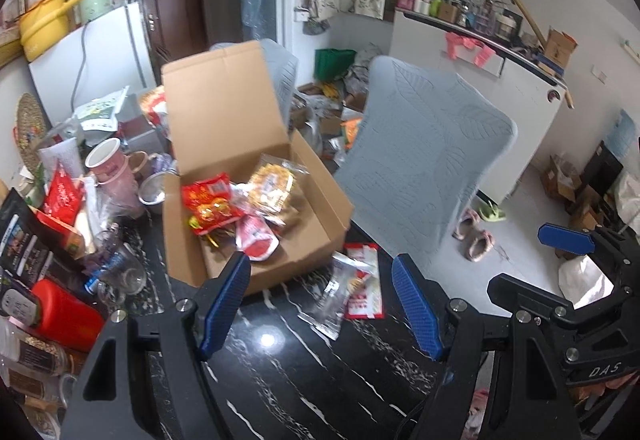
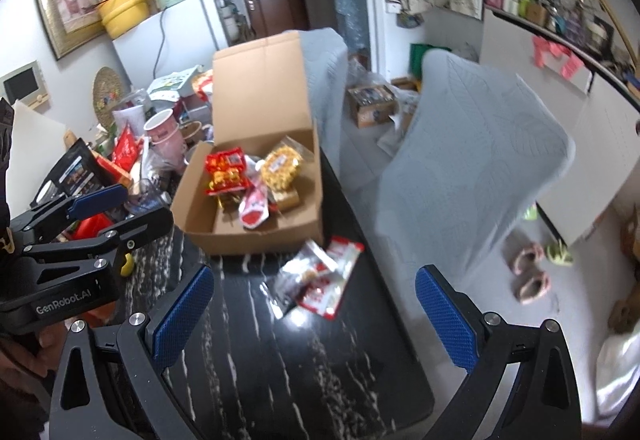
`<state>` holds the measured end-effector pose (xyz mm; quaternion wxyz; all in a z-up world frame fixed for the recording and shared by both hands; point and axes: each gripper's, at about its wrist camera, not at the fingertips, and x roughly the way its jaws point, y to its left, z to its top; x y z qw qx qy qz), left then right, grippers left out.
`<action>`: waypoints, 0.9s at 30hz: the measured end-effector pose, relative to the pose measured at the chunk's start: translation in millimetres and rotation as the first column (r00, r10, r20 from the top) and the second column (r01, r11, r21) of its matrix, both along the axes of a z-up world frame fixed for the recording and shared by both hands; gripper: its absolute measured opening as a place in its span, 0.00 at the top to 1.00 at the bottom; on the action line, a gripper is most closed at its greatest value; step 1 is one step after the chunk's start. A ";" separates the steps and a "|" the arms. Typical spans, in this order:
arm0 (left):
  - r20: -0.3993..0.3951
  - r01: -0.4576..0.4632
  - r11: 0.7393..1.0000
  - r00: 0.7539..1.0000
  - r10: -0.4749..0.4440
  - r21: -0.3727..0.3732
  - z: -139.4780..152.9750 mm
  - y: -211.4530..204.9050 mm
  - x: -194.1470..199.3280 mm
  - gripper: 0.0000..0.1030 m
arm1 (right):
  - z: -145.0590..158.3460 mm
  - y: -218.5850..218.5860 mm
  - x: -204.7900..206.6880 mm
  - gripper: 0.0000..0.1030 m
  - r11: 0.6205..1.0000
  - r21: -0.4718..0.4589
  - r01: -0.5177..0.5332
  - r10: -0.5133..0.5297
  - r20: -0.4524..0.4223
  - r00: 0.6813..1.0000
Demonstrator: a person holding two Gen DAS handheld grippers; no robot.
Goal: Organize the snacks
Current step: 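Move both grippers back toward the remaining packets on the table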
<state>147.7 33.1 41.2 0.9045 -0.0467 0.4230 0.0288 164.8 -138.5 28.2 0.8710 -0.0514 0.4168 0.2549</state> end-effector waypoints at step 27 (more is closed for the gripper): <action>-0.253 0.060 0.997 0.965 -0.069 -0.044 -104.4 -38.5 39.9 0.29 | -89.7 -54.5 29.0 0.01 0.994 -0.029 0.107 -0.111 -0.212 0.971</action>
